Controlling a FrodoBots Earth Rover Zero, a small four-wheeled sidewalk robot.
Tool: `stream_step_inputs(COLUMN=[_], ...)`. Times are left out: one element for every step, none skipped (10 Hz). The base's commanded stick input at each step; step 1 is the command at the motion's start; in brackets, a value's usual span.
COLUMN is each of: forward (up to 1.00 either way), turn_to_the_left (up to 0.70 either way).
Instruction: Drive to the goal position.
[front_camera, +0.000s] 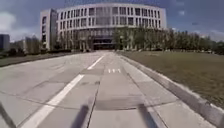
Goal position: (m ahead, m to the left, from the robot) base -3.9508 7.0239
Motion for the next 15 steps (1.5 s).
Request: stream_step_inputs(forward=[0.7, 0.7, 0.7, 0.7, 0.7, 0.7, 0.7, 0.7, 0.7, 0.7, 0.7, 0.7, 0.7, 0.7, 0.7], turn_to_the_left=[0.0, 0.0, 0.0, 0.0, -0.06, -0.35, -0.35, -0.35, -0.07, 0.0, 0.0, 0.0, 0.0, 0.0, 0.0])
